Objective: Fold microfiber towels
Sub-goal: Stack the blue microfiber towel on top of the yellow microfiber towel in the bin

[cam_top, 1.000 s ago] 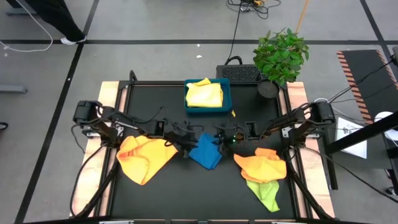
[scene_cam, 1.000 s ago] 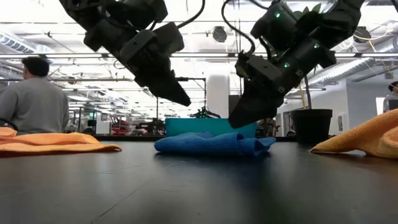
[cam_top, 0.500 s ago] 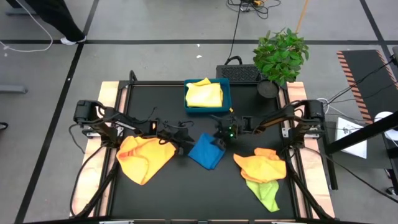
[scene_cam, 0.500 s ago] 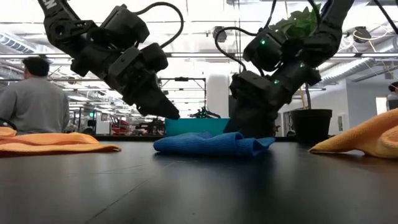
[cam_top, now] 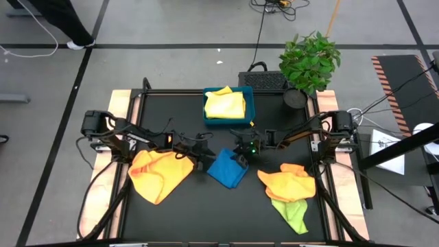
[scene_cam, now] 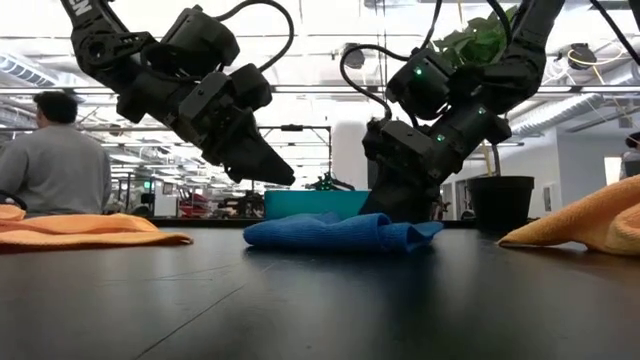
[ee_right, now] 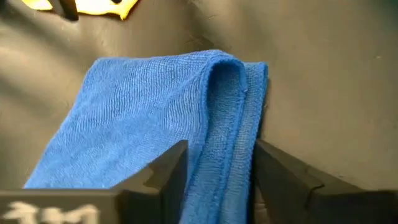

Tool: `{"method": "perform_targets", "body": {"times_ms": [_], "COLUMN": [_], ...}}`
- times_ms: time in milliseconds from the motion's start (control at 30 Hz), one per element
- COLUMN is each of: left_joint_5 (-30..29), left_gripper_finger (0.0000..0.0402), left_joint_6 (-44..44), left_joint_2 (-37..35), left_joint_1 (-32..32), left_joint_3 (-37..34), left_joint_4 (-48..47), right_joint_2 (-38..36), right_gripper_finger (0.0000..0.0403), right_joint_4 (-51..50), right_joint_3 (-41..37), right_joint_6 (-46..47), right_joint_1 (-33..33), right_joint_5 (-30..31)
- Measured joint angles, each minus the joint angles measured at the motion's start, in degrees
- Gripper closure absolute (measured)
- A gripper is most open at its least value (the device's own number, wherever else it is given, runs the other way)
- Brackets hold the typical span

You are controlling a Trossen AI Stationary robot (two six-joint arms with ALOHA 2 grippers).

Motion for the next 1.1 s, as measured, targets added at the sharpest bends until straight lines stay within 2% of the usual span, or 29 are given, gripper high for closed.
{"method": "perform_targets", "body": {"times_ms": [167,333,567,667,1100], "left_joint_5": [0.0,0.0,3.78,5.79,5.73], "left_gripper_finger": [0.0286,0.0286,0.0284,0.027,0.0115], "left_joint_6": [-0.7,-1.38,-3.49,-4.27,-10.34], "left_joint_2": [0.0,0.0,0.0,0.0,0.0], "left_joint_1": [0.0,0.0,0.07,0.06,0.04], "left_joint_3": [0.0,0.02,0.02,0.02,0.02], "left_joint_4": [1.21,2.15,1.95,1.96,-0.5], "right_joint_2": [0.09,0.2,0.25,0.25,0.18], "right_gripper_finger": [0.0306,0.039,0.0399,0.04,0.0402], "right_joint_4": [-0.01,1.31,6.75,8.26,9.02], "right_joint_3": [-0.11,-0.22,-0.31,-0.31,-0.2], "right_joint_6": [-2.41,-4.64,-10.79,-12.88,-19.4], "right_joint_1": [1.13,1.27,3.32,4.95,9.63], "right_joint_5": [-0.66,-2.19,-0.88,1.2,9.56]}}
